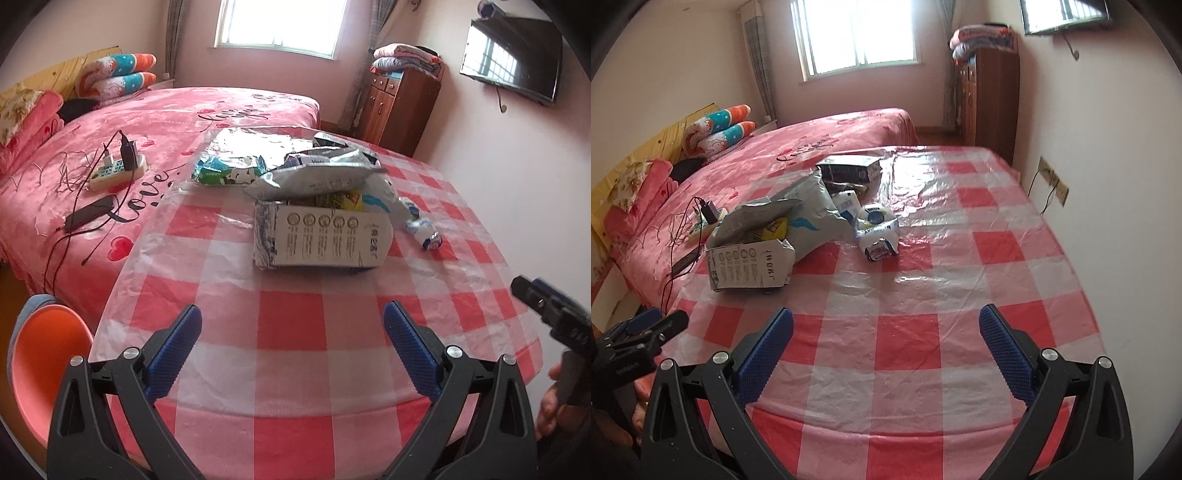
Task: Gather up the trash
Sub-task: 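Move both tools back and aim them at the trash pile on the sheet, then reach the left tool toward the blue cow-print wet-wipes pack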
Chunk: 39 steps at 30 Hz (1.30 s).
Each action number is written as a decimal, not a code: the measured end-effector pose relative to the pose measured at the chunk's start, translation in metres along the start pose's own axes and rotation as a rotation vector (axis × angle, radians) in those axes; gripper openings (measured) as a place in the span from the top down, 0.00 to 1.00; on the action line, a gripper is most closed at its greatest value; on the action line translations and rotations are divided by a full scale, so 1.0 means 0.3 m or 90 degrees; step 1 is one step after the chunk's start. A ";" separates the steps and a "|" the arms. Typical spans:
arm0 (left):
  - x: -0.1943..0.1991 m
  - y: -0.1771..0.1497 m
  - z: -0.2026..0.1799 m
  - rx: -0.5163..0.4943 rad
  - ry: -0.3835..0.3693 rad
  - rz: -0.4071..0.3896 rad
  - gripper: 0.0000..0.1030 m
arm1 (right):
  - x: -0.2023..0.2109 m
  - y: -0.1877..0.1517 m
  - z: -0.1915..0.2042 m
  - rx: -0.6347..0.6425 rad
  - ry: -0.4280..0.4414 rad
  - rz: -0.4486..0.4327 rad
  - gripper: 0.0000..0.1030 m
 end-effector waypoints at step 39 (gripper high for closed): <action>-0.673 0.438 0.292 0.017 0.031 0.106 0.04 | -0.420 0.107 -0.058 -0.061 0.085 0.083 0.04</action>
Point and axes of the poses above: each gripper's, at about its wrist camera, not at the fingertips, and x roughly against the way its jaws point, z to its left, y to its top, the point moved 8 cm from there along -x, roughly the way its jaws point, and after that the axes turned 5 degrees about -z, right-handed, at the moved point
